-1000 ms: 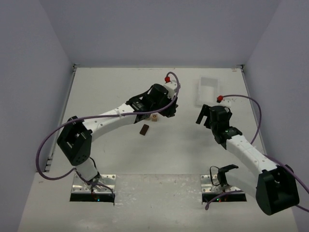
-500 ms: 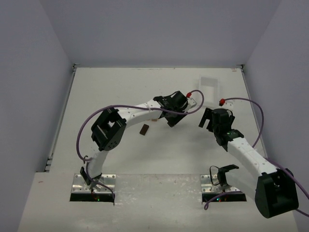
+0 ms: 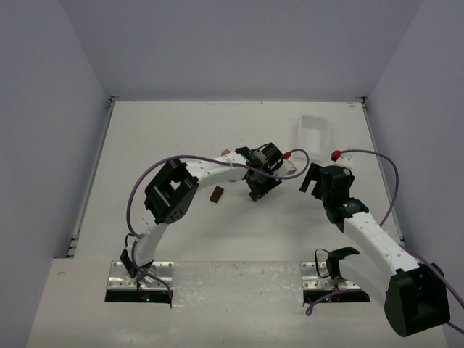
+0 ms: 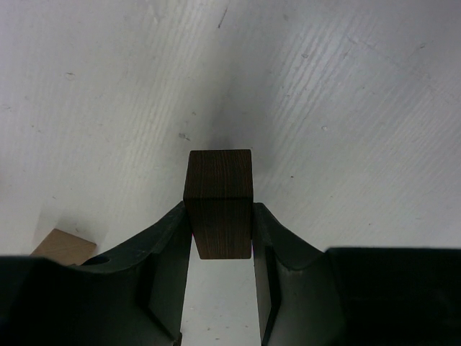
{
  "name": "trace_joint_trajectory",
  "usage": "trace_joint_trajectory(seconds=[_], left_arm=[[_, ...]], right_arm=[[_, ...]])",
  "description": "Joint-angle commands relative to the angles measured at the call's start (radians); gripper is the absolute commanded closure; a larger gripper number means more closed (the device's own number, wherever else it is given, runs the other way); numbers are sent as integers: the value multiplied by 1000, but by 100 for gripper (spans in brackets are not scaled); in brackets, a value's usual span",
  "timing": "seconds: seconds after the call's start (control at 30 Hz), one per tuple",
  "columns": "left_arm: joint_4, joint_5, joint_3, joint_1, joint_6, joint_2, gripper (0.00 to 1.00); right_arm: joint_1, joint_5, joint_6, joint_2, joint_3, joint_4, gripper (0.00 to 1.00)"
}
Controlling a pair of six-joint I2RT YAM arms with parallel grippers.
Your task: Build the wood block tower
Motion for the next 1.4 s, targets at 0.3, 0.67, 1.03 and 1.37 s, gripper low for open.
trace_joint_trajectory(seconds=[0.3,0.67,1.03,1.37], left_arm=[[-52,-66,98,-46,45,69,87],[-37,-154,-6,-46,23,-2,86],[-9,-53,-179,-50,-91,-143,86],[17,-37,-250,-97,-113,-204,76]], right_arm=[[0,38,-7,-43,-16,41,1],[-1,40,-12,-51,-17,41,1],[0,34,-16,-46,-15,41,1],[0,32,-16,-46,-16,41,1]])
